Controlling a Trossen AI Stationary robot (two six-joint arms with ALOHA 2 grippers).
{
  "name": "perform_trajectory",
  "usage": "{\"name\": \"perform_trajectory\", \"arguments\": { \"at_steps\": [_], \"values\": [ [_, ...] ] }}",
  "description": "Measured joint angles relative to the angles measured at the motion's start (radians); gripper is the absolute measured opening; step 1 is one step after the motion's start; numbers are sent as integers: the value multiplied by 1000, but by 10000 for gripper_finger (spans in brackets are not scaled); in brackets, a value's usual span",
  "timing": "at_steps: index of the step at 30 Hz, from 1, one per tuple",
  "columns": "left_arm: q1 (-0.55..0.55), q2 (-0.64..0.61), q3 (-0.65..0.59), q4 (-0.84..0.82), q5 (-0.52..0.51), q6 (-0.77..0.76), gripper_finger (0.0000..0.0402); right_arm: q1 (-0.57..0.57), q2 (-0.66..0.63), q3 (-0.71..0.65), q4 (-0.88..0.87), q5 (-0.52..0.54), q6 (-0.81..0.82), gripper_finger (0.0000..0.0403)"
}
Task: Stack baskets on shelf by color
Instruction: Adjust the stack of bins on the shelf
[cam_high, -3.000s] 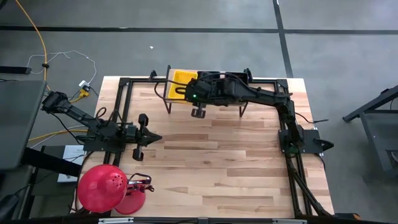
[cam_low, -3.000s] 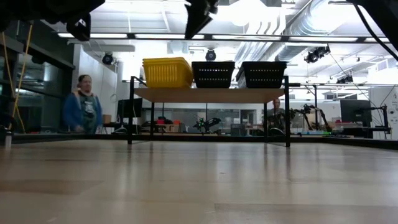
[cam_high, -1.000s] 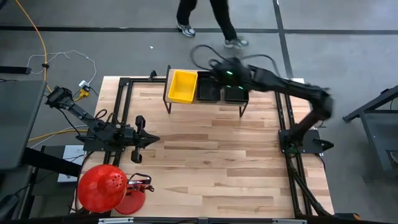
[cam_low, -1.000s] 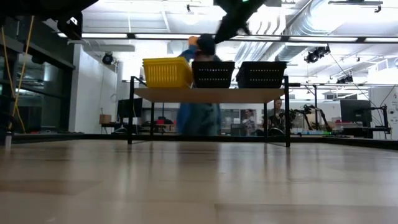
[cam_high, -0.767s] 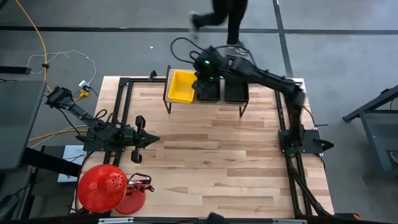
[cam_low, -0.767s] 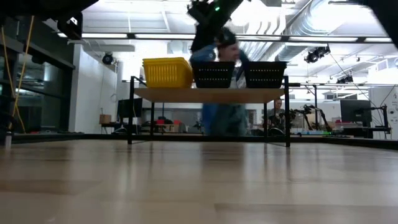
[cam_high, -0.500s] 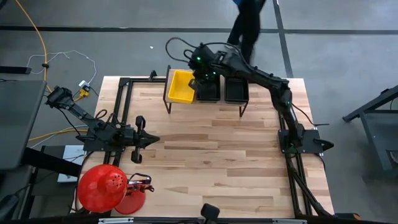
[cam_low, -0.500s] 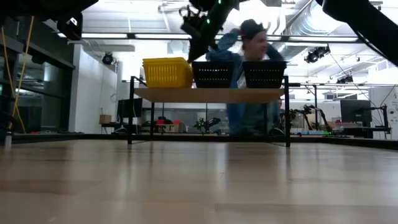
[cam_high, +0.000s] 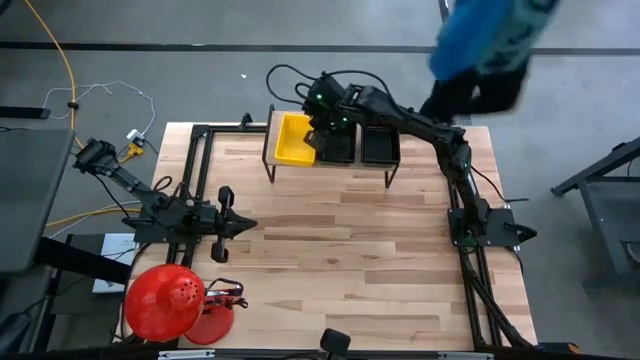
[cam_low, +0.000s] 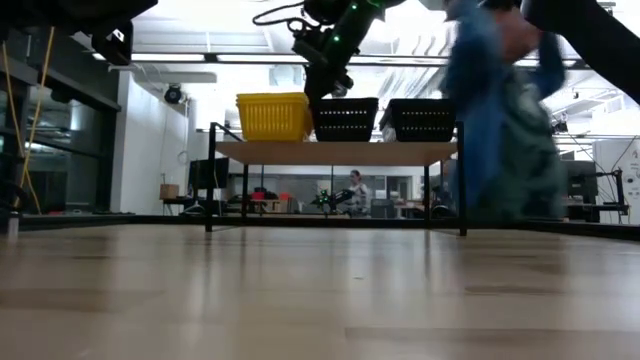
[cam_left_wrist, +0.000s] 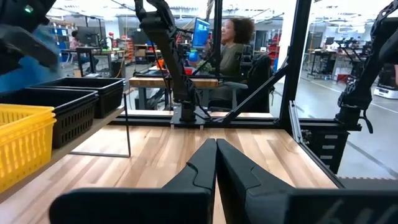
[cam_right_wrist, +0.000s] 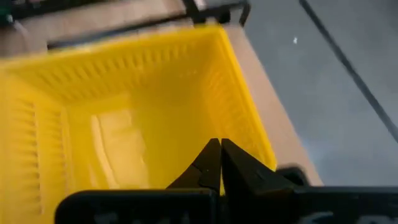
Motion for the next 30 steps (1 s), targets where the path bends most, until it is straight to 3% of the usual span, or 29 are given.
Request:
{"name": "perform_trajectory", "arguments": {
  "at_steps": [6, 12, 18, 30],
  "values": [
    [0, 0, 0, 0, 0, 0, 0, 4, -6, 0, 21, 84, -21, 0],
    [0, 0, 0, -2, 0, 0, 0, 12, -27, 3, -37, 269, -4, 0],
    [0, 0, 0, -1, 0, 0, 0, 8, -25, -15, -131, 193, 9, 0],
    [0, 0, 0, 0, 0, 0, 0, 18, -24, -16, -114, 119, 31, 0]
  ]
}}
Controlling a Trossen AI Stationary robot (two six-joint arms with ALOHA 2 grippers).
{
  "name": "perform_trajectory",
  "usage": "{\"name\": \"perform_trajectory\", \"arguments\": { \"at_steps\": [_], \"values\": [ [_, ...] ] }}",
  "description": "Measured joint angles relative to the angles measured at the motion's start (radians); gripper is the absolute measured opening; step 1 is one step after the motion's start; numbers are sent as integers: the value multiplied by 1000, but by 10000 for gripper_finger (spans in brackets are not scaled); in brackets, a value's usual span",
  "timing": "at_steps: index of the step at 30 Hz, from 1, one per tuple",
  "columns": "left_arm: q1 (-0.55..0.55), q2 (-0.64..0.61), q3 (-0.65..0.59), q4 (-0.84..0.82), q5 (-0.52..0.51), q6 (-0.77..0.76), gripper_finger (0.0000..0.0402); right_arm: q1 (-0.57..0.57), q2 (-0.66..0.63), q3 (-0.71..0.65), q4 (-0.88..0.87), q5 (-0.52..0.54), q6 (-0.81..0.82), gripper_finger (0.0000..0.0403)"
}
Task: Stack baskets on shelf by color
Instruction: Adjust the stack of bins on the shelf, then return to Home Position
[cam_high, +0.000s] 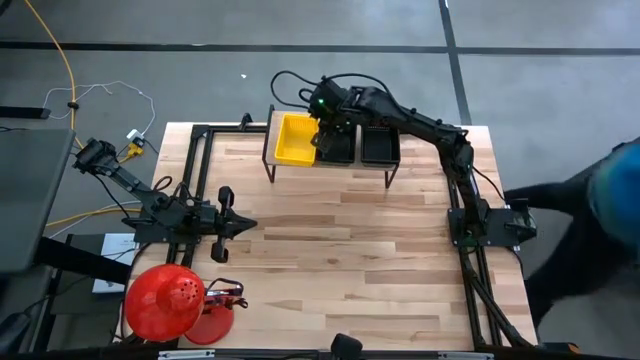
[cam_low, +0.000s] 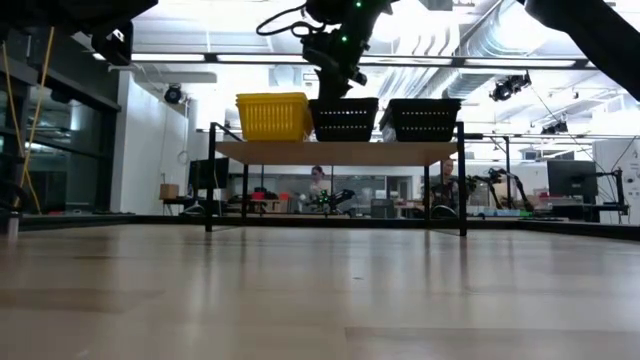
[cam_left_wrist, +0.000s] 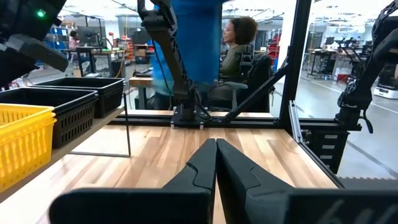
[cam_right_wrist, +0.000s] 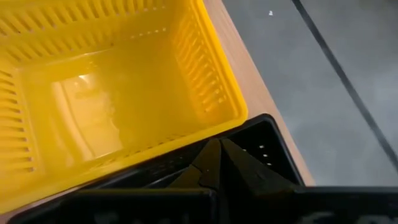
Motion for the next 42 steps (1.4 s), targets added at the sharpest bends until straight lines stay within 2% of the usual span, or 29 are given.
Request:
{"name": "perform_trajectory", "arguments": {
  "at_steps": [23, 30, 34, 37, 40, 42],
  "values": [
    [0, 0, 0, 0, 0, -8, 0, 0, 5, 0, 50, -62, 55, 0],
    [0, 0, 0, 0, 0, 0, 0, 11, -4, 19, 32, -46, -25, 0],
    [0, 0, 0, 0, 0, 1, 0, 35, -91, 26, -28, -25, -70, 0],
    [0, 0, 0, -1, 0, 0, 0, 53, -177, -32, -48, -24, -70, 0],
    [0, 0, 0, -2, 0, 0, 0, 73, -291, -178, -29, -18, -67, 0],
    [0, 0, 0, -7, 0, 0, 0, 85, -401, -333, 39, -16, -56, 0]
  ]
}}
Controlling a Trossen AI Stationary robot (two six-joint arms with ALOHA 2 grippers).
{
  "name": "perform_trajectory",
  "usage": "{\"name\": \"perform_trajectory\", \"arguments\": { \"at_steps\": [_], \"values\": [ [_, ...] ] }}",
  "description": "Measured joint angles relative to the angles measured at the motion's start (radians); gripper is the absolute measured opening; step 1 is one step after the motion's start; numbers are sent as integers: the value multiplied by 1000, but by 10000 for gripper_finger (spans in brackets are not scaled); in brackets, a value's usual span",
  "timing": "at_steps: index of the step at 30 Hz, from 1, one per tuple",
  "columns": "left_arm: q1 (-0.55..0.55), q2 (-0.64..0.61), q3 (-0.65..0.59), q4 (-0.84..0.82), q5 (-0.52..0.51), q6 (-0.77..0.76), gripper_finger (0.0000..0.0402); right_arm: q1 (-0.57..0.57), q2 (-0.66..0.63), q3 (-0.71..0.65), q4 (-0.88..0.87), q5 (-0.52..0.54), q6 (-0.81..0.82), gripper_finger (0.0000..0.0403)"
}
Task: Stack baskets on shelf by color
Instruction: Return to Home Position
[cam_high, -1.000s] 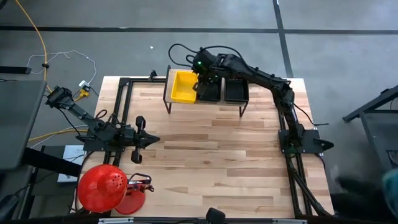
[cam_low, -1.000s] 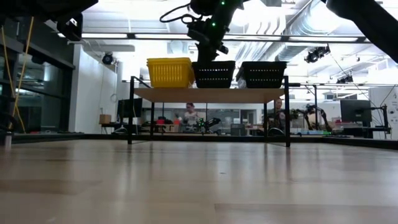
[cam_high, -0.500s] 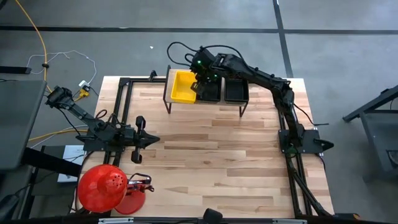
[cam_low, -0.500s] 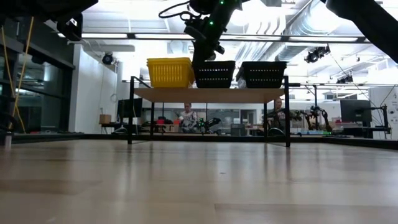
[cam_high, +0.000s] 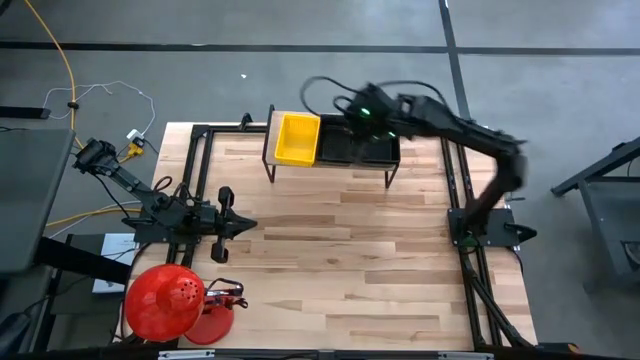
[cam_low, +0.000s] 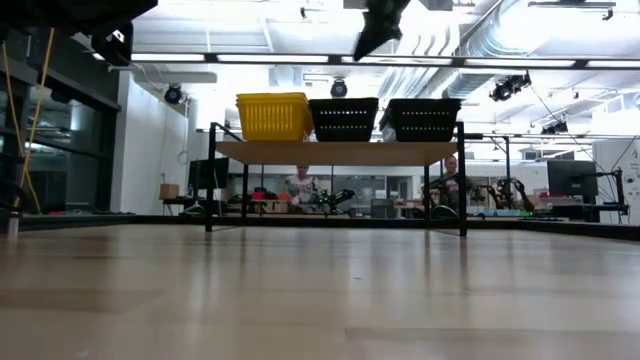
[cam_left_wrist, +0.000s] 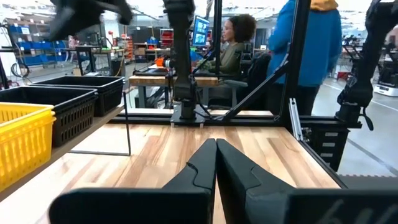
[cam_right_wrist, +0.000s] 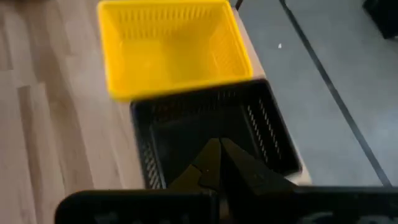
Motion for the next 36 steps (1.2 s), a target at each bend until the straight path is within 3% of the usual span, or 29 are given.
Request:
{"name": "perform_trajectory", "arguments": {
  "at_steps": [10, 15, 18, 22, 28, 36],
  "values": [
    [0, 0, 0, 2, -52, 28, 0, 50, -679, -905, 443, -90, 100, 0],
    [0, 0, 0, 3, -97, 45, 0, 96, -993, -1199, 622, -131, 169, 0],
    [0, 0, 0, 3, -104, 45, 0, 135, -1117, -1344, 753, -132, 206, 0],
    [0, 0, 0, 4, -104, 44, 0, 192, -1184, -1514, 970, -165, 221, 0],
    [0, 0, 0, 4, -104, 43, 0, 297, -1179, -1676, 1228, -145, 240, 0],
    [0, 0, 0, 4, -104, 41, 0, 419, -1187, -1701, 1191, -43, 233, 0]
  ]
}}
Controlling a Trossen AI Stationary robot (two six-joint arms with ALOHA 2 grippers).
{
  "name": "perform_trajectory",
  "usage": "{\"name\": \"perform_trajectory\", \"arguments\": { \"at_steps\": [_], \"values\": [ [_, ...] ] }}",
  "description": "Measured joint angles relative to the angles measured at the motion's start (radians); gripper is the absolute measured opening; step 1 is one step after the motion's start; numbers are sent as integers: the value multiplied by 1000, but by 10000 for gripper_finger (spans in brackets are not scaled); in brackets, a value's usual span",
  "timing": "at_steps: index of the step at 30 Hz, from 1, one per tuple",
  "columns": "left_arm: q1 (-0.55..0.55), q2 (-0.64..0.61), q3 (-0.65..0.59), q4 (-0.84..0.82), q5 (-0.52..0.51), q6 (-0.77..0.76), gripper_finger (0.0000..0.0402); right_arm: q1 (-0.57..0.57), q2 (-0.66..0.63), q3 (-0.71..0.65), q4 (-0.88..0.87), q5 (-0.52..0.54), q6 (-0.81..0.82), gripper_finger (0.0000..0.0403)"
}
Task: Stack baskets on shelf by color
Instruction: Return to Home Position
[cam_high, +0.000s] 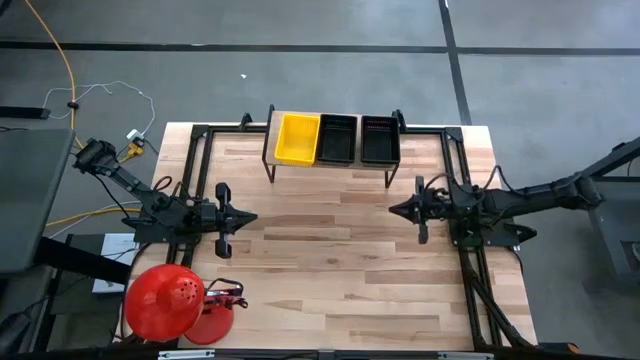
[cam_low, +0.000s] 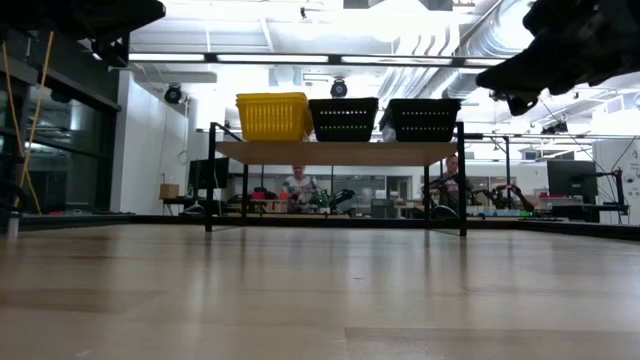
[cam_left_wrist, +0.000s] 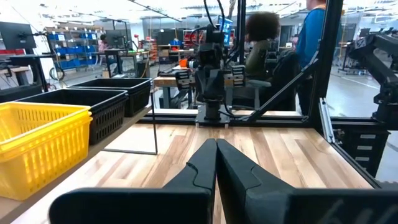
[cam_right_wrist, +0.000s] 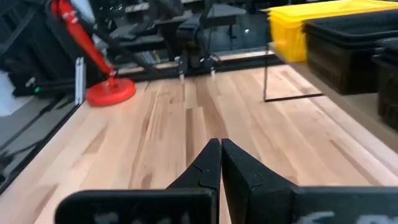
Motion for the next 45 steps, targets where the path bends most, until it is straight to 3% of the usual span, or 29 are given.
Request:
{"name": "perform_trajectory", "arguments": {
  "at_steps": [15, 23, 29, 35, 45],
  "values": [
    [0, 0, 0, -1, 0, -23, 0, 6, -380, 1, -290, 80, 6, 0],
    [0, 0, 0, -1, 0, -23, 0, 6, -508, 1, -379, 125, 5, 0],
    [0, 0, 0, -2, 0, -23, 0, 6, -516, -5, -373, 125, -4, 0],
    [0, 0, 0, -2, 0, -23, 0, 6, -520, -154, -178, 104, -27, 0],
    [0, 0, 0, -3, 1, -24, 0, 6, -518, -181, -160, 50, -12, 0]
  ]
}}
